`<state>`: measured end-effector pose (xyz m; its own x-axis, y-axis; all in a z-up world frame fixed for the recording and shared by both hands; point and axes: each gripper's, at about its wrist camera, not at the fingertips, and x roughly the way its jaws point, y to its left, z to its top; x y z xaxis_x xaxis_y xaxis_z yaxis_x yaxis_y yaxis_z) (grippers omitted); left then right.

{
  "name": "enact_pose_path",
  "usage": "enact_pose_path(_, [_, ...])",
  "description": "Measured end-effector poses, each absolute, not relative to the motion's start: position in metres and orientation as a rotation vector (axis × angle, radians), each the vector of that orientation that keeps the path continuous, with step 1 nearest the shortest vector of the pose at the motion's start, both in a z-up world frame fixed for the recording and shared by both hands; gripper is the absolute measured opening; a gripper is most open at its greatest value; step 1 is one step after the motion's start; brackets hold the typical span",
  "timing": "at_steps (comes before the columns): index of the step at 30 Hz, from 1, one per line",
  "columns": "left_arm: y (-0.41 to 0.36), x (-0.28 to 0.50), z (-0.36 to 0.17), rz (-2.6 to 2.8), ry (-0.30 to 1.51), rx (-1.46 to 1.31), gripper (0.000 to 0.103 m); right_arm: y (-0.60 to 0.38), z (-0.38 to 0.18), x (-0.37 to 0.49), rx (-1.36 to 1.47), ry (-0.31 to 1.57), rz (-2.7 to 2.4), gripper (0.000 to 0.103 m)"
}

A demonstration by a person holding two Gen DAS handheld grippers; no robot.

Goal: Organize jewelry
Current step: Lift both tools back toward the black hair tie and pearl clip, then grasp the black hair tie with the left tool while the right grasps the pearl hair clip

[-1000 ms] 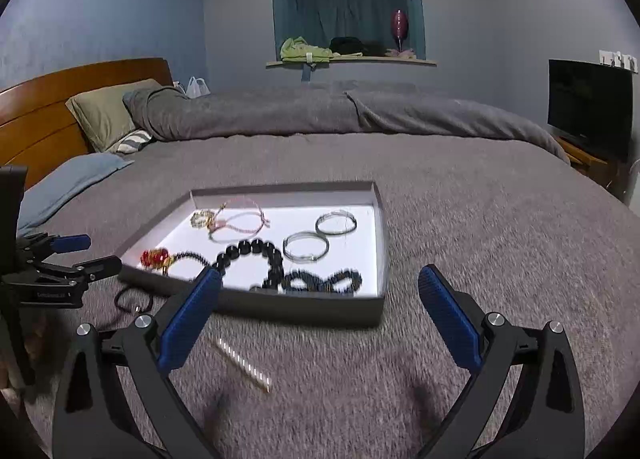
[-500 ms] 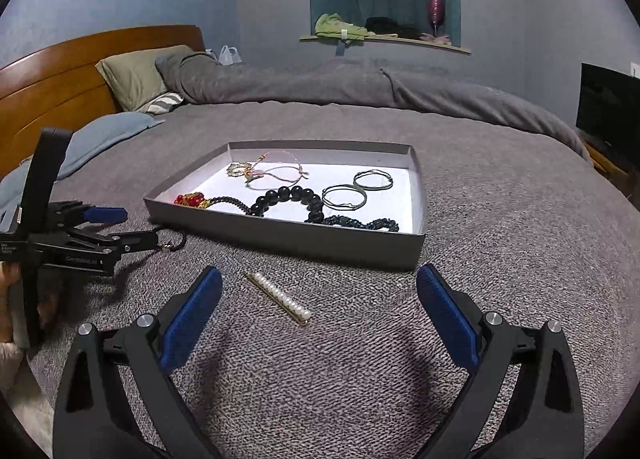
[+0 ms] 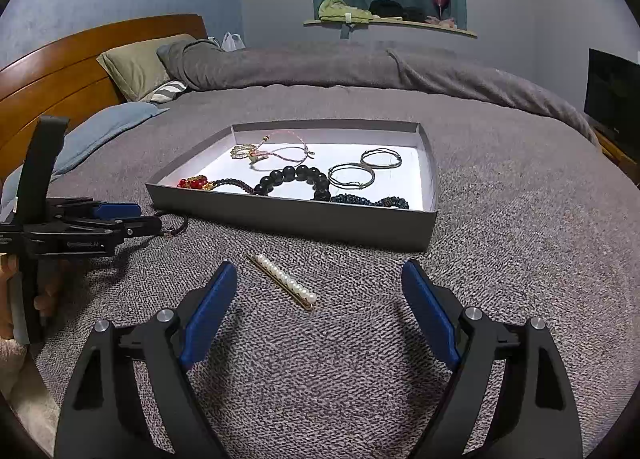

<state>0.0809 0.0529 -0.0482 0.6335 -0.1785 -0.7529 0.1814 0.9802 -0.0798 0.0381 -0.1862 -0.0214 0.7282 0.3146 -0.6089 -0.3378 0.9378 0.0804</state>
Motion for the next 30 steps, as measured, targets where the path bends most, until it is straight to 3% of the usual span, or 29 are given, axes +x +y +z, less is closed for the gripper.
enact_pose_path(9, [0.026, 0.064, -0.041, -0.318, 0.79, 0.065, 0.053, -0.186, -0.026, 0.042, -0.034, 0.707, 0.368, 0.083])
enact_pose_path(14, [0.015, 0.073, -0.049, -0.348, 0.799, 0.094, 0.037, -0.179, -0.035, 0.045, -0.066, 0.763, 0.386, 0.071])
enact_pose_path(19, [0.005, 0.077, -0.055, -0.364, 0.813, 0.141, 0.034, -0.176, -0.037, 0.045, -0.078, 0.773, 0.407, 0.063])
enact_pose_path(25, [0.009, 0.071, -0.056, -0.396, 0.844, 0.156, 0.015, -0.168, -0.035, 0.054, -0.105, 0.781, 0.462, 0.055])
enact_pose_path(30, [0.01, 0.065, -0.055, -0.41, 0.852, 0.166, 0.013, -0.157, -0.038, 0.059, -0.144, 0.794, 0.498, 0.052])
